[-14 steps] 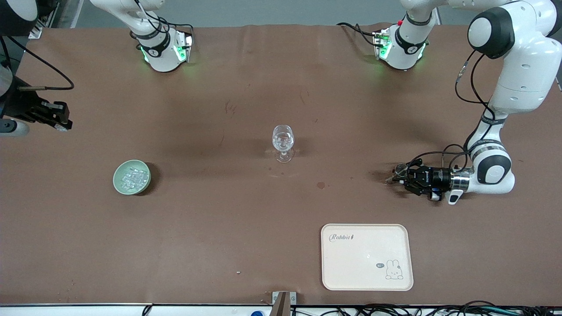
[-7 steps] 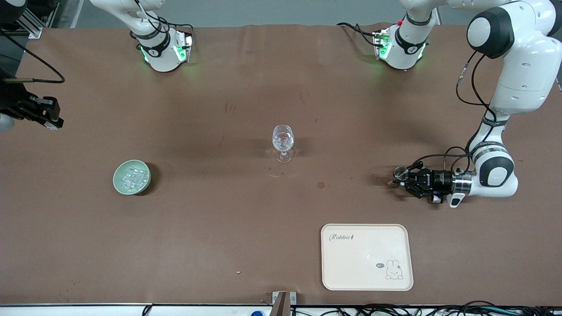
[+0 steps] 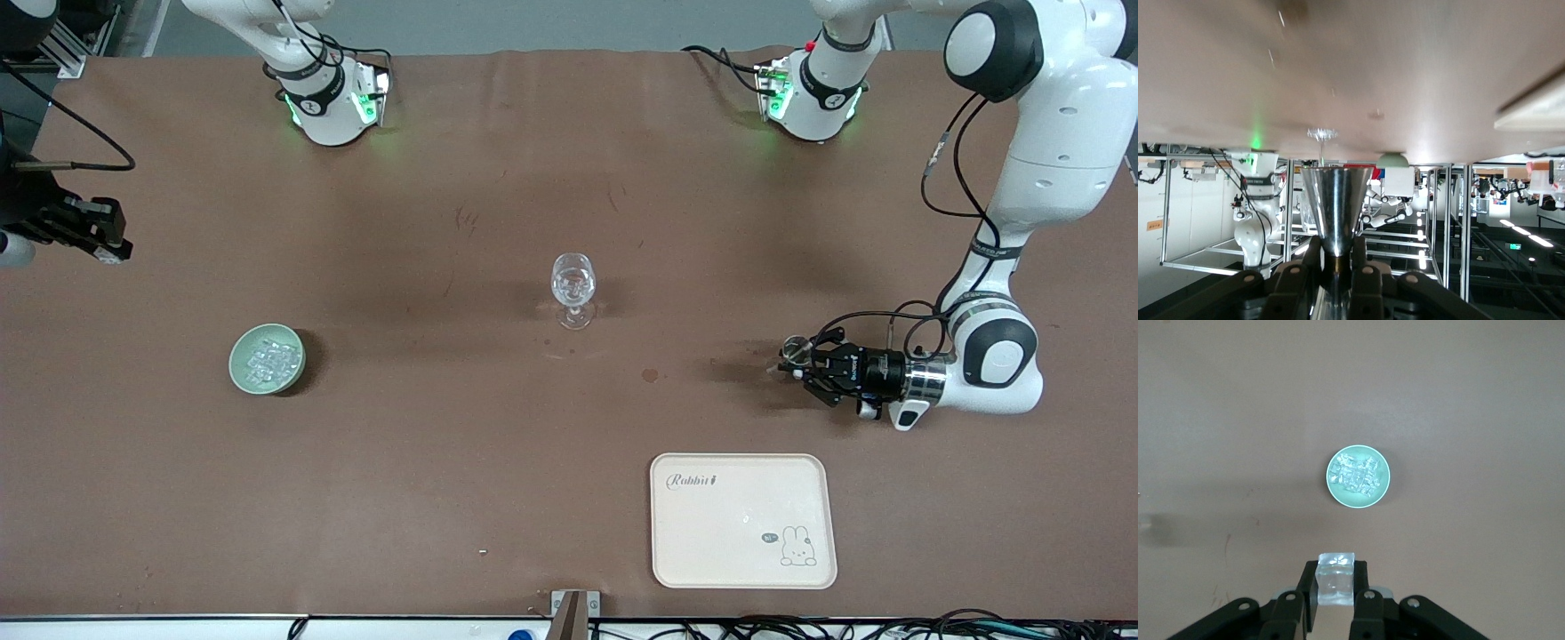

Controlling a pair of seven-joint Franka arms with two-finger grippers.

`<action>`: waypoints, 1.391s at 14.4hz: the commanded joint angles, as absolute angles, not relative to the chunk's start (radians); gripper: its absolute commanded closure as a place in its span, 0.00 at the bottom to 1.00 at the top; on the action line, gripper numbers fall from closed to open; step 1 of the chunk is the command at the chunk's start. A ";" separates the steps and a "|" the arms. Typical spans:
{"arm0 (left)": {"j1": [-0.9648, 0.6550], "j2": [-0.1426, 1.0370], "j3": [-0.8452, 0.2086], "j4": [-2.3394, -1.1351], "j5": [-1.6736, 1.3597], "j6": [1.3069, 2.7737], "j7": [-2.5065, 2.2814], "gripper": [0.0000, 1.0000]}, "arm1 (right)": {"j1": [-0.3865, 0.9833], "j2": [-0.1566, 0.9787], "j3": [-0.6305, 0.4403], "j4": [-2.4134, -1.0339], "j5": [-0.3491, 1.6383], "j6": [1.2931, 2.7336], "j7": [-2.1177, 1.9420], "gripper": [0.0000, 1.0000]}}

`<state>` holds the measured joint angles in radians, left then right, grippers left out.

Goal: Pour wine and add ice with both arms
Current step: 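Carry the metal jigger over to the wine glass with the left gripper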

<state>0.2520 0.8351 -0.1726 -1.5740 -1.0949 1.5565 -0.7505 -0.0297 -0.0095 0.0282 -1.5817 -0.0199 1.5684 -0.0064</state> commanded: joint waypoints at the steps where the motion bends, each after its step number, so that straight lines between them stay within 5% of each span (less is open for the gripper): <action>1: 0.256 0.758 -0.219 -1.592 -1.094 1.545 -0.825 0.99 | -0.025 -0.003 0.028 -1.565 -0.017 1.551 0.009 0.94; 9: 0.226 0.594 -0.285 -1.745 -1.092 1.565 -0.885 0.99 | -0.028 -0.003 0.026 -1.569 -0.015 1.551 0.005 0.94; 16: 0.224 0.480 -0.495 -1.942 -1.172 1.802 -0.899 0.99 | -0.026 -0.003 0.026 -1.569 -0.015 1.552 0.002 0.93; 20: 0.213 0.477 -0.531 -2.017 -1.181 1.850 -0.962 0.99 | -0.025 -0.003 0.026 -1.569 -0.015 1.552 0.002 0.93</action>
